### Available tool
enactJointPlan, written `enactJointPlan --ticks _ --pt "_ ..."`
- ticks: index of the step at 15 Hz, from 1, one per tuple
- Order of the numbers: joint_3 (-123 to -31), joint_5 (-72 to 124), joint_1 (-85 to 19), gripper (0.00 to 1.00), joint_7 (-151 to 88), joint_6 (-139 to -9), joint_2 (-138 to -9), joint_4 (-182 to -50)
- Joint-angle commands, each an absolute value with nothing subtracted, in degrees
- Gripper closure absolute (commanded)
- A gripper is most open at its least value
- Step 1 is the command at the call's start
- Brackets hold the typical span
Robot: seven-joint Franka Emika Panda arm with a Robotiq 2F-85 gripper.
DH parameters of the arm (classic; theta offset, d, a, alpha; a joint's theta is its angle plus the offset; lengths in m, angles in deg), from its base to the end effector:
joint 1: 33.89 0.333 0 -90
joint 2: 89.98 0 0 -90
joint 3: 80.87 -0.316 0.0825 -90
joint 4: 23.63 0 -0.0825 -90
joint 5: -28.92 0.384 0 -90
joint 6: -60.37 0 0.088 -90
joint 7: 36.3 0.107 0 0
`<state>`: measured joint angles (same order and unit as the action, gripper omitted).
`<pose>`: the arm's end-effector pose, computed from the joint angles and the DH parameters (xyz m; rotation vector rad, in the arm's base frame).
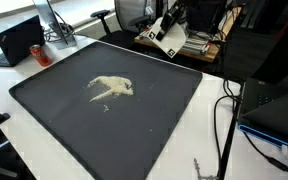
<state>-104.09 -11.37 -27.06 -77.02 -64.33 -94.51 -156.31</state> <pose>0.4425 0.2285 0.3747 1.7188 1.8906 -0.1644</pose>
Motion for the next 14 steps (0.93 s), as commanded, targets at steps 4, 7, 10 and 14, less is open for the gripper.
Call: enactJointPlan --ticks 4,7,10,14 --pt "-96.61 -4.06 -24.23 0.99 -90.08 -64.04 -86.28 -149.08" --pt "-94.4 0.99 -25.03 0.99 -95.86 -62.58 -83.51 -145.71" --pt "-93.2 -0.8 -24.81 0.99 -100.72 -61.96 -81.35 -143.16" --pt "-93.31 -0.81 -24.25 0.99 -109.14 -60.35 -78.5 -139.43"
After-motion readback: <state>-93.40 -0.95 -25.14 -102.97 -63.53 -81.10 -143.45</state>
